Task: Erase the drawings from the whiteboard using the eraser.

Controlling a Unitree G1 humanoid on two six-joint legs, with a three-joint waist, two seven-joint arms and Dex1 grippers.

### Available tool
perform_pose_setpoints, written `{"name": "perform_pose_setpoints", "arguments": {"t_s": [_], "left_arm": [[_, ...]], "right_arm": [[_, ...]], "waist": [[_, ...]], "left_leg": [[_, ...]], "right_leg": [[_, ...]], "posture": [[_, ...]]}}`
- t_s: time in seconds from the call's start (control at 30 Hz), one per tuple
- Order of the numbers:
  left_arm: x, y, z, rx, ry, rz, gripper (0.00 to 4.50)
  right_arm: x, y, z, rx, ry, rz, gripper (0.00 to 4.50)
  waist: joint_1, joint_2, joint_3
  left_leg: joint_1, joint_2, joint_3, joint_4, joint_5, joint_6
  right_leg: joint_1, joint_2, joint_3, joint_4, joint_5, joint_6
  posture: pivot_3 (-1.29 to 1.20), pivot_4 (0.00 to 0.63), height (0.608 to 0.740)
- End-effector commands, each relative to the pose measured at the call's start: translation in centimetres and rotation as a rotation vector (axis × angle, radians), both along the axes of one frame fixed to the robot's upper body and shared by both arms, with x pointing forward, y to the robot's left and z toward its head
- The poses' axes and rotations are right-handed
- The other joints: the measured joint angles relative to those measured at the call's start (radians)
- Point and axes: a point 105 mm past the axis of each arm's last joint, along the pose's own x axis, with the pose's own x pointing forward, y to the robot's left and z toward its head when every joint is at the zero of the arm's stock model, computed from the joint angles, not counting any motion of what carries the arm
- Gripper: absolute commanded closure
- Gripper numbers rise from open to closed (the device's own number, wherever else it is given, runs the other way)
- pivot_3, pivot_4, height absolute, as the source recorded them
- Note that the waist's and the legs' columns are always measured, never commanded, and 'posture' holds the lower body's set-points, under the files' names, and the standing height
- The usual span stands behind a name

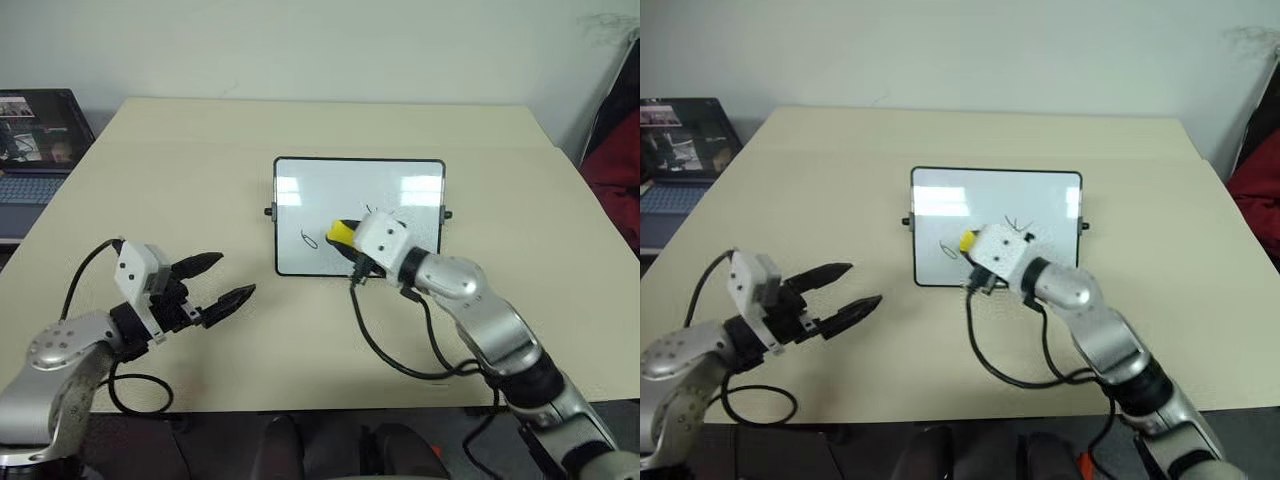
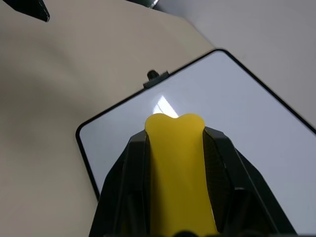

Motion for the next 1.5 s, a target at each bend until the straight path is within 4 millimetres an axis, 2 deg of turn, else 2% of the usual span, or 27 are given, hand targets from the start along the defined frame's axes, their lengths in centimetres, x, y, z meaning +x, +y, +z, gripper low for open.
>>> {"name": "perform_pose_setpoints", "arguments": {"t_s": [0.03,0.13,0.23,0.4,0.53,0.77,1.0,1.13,1.23,1.37,1.5], "left_arm": [[0.5,0.8,1.0,0.006,-0.036,0.011,0.00],[1.2,1.1,1.2,0.006,-0.053,0.027,0.00],[1.3,1.2,1.3,0.008,-0.060,0.034,0.00],[0.9,1.1,0.9,0.021,-0.041,0.013,0.00],[0.7,1.0,0.7,0.030,-0.026,-0.007,0.00],[0.9,0.7,0.7,0.033,-0.032,-0.017,0.00],[1.2,1.0,1.1,0.042,-0.045,-0.011,0.00],[1.3,0.8,1.2,0.045,-0.053,-0.016,0.00],[1.4,0.8,1.3,0.044,-0.055,-0.019,0.00],[1.5,0.7,1.3,0.042,-0.053,-0.026,0.00],[1.6,0.8,1.1,0.045,-0.050,-0.026,0.00]], "right_arm": [[-0.1,1.7,1.2,-0.008,-0.064,0.060,3.38],[0.8,3.3,0.9,-0.024,-0.079,0.083,3.38],[1.9,4.0,0.0,-0.074,-0.106,0.086,3.38],[3.8,4.7,-0.5,-0.122,-0.123,0.061,3.38],[5.2,5.3,0.2,-0.121,-0.128,0.024,3.38],[6.7,5.3,-1.2,-0.149,-0.106,-0.003,3.38],[7.0,3.0,-7.3,-0.219,0.060,-0.053,3.38],[6.5,1.1,-11.5,-0.296,0.138,-0.069,3.38],[6.2,0.5,-12.8,-0.309,0.178,-0.075,3.38],[6.0,0.8,-12.4,-0.291,0.177,-0.053,3.38],[5.6,2.9,-8.7,-0.184,0.128,0.010,3.38]], "waist": [[0.000,-0.001,0.000],[0.000,-0.001,0.000],[0.000,-0.001,0.000],[0.000,-0.001,0.000],[0.000,-0.001,0.000],[0.000,-0.001,0.000],[0.001,-0.002,-0.001],[0.001,-0.003,-0.001],[0.001,-0.002,-0.002],[0.001,-0.003,-0.002],[0.001,-0.002,-0.001]], "left_leg": [[0.000,0.000,0.000,0.000,0.000,0.000],[0.000,0.000,0.000,0.000,0.000,0.000],[0.000,0.000,0.000,0.000,0.000,0.000],[0.000,0.000,0.000,0.000,0.000,0.000],[0.000,0.001,0.000,0.000,0.000,0.000],[0.000,0.001,0.000,-0.001,0.000,0.000],[0.000,0.001,0.000,0.000,0.000,0.000],[0.007,0.000,-0.001,0.000,0.000,0.000],[0.018,0.001,-0.001,-0.001,0.000,0.000],[0.031,0.002,-0.001,-0.001,0.001,0.001],[0.031,0.003,-0.003,-0.001,0.002,0.003]], "right_leg": [[0.000,0.000,0.000,0.000,0.000,0.000],[0.000,0.000,0.000,0.000,0.000,0.000],[0.000,0.000,0.000,0.000,0.000,0.000],[0.000,-0.001,0.000,0.000,0.000,-0.001],[-0.001,-0.001,0.000,0.000,0.000,-0.001],[-0.001,-0.001,0.000,0.000,0.000,-0.001],[0.000,-0.001,-0.001,0.001,0.000,-0.001],[0.003,-0.002,-0.001,0.001,0.000,-0.001],[0.011,-0.002,-0.001,0.001,-0.001,0.001],[0.023,-0.004,0.002,0.000,-0.002,0.001],[0.023,-0.005,0.002,0.000,-0.002,0.002]], "posture": [[0.00,0.150,0.740],[0.00,0.150,0.740],[0.00,0.150,0.740],[0.00,0.150,0.740],[0.00,0.150,0.740],[0.00,0.150,0.740],[0.00,0.150,0.740],[0.00,0.150,0.740],[0.00,0.150,0.740],[0.00,0.150,0.740],[0.00,0.150,0.740]]}}
